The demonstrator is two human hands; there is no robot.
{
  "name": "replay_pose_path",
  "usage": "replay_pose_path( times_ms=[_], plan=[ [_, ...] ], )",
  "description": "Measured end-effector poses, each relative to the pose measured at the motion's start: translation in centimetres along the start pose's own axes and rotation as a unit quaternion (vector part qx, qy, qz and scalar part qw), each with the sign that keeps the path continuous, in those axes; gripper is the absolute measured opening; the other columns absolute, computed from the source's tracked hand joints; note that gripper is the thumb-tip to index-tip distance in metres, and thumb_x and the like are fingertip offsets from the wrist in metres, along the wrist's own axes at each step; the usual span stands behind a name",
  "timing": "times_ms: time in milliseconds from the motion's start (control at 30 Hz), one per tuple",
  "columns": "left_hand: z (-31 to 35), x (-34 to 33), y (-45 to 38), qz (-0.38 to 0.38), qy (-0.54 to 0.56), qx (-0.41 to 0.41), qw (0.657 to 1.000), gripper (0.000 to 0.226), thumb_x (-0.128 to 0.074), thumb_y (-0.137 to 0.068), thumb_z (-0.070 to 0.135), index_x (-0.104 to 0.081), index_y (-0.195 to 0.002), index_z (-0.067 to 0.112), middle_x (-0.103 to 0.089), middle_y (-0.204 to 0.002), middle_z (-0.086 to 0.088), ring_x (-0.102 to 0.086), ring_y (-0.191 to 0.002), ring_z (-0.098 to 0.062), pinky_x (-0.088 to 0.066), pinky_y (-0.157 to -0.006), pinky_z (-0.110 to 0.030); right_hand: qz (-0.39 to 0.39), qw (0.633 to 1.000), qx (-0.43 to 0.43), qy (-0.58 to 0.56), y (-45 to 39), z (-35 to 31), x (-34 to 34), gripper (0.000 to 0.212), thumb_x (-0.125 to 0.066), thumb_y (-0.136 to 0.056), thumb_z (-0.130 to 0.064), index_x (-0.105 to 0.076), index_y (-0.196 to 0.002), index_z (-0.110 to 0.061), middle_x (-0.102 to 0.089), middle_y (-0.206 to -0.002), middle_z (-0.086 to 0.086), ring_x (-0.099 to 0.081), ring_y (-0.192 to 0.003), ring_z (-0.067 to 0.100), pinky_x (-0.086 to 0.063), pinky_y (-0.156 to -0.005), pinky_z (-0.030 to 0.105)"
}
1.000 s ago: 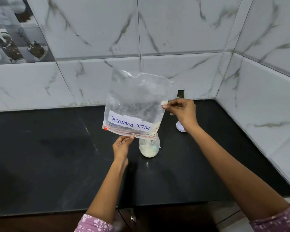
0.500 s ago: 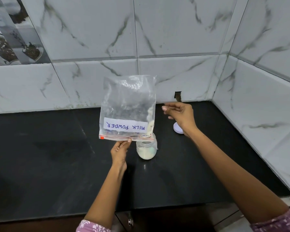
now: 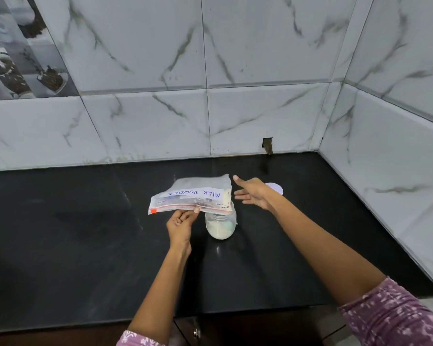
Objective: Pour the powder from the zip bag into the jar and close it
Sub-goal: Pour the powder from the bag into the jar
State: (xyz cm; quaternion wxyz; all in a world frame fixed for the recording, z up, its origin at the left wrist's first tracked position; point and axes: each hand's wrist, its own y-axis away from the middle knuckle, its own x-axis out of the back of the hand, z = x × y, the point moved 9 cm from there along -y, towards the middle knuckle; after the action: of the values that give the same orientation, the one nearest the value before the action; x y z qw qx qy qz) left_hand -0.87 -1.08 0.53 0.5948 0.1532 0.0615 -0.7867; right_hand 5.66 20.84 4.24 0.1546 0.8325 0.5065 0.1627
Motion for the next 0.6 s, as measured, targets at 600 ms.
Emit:
replay_pose_path(
  times_ms=[600],
  plan=[
    [0.9,-0.3,-0.6,0.006,-0.021,-0.002,1.0,0.015,-0.071,-0.077,-0.002,-0.068,-0.082,0.011,-0.073,-0.068,0.006,-0.068,-0.068,-0.002,-0.051,-0.084,-0.021,-0.011,0.971,0.07,-0.227,-2.1,-2.3,-1.4,0.005,-0.061,-0.089,-0.013,-0.064,-0.093,-0.014,-0.068,-0.09,0.003,-0.063,-0.08,0.017,-0.051,-0.072,0.03]
  ],
)
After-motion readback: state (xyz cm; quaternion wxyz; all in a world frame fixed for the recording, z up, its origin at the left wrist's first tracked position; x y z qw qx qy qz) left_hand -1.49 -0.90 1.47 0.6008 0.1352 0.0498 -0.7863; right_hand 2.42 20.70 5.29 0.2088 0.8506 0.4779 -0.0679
